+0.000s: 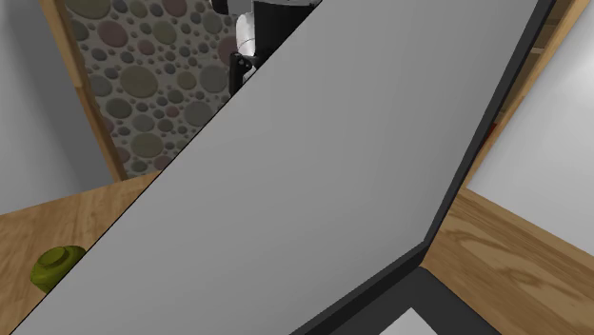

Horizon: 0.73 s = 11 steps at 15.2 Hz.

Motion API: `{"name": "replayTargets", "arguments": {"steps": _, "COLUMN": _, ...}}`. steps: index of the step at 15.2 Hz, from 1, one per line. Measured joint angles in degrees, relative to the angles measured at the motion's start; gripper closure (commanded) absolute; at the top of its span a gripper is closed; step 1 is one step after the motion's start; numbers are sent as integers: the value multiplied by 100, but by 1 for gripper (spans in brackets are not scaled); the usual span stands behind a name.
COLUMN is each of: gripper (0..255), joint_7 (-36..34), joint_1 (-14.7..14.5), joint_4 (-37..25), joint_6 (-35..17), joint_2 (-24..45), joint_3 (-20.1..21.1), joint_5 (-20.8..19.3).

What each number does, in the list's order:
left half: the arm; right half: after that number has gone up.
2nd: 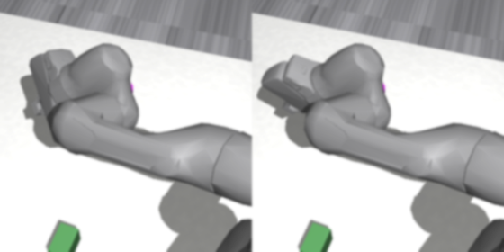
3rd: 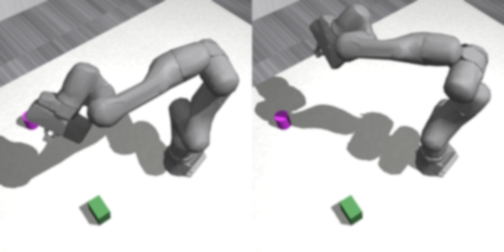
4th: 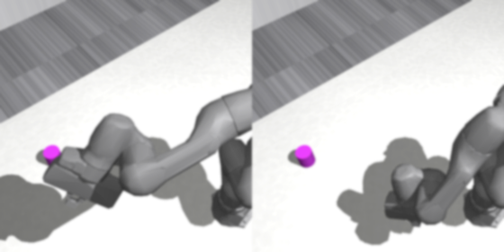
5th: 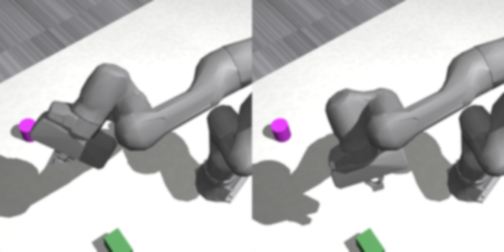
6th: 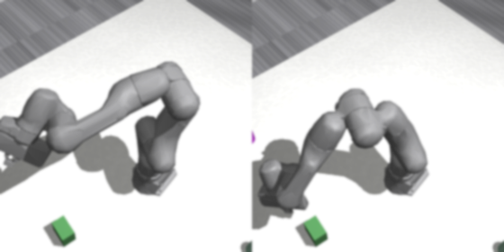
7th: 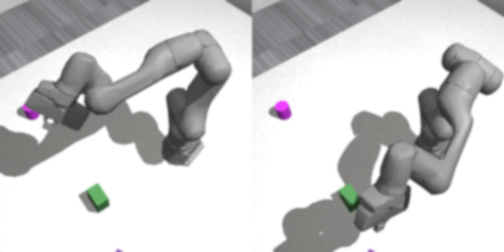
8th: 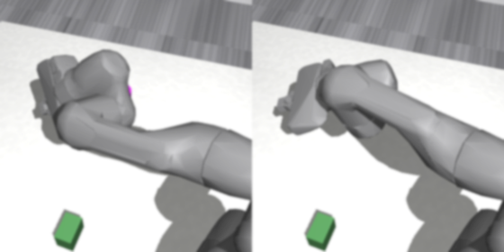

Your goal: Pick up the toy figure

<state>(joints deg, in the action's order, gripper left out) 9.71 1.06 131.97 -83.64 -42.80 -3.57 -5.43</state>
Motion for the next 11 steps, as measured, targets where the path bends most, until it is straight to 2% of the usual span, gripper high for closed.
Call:
{"name": "replayTargets", "arguments": {"steps": 4, "gripper": 0, "joint_7": 187, "joint_1": 41, "joint_4": -321, "joint_6": -72, "joint_2": 392, "joint_3": -195, "joint_5": -70}}
{"name": "replayTargets", "arguments": {"steps": 11, "gripper": 0, "joint_7": 809, "joint_1": 119, "joint_4": -1732, "joint_6": -114, "joint_2": 1864, "joint_3": -777, "joint_5": -90}}
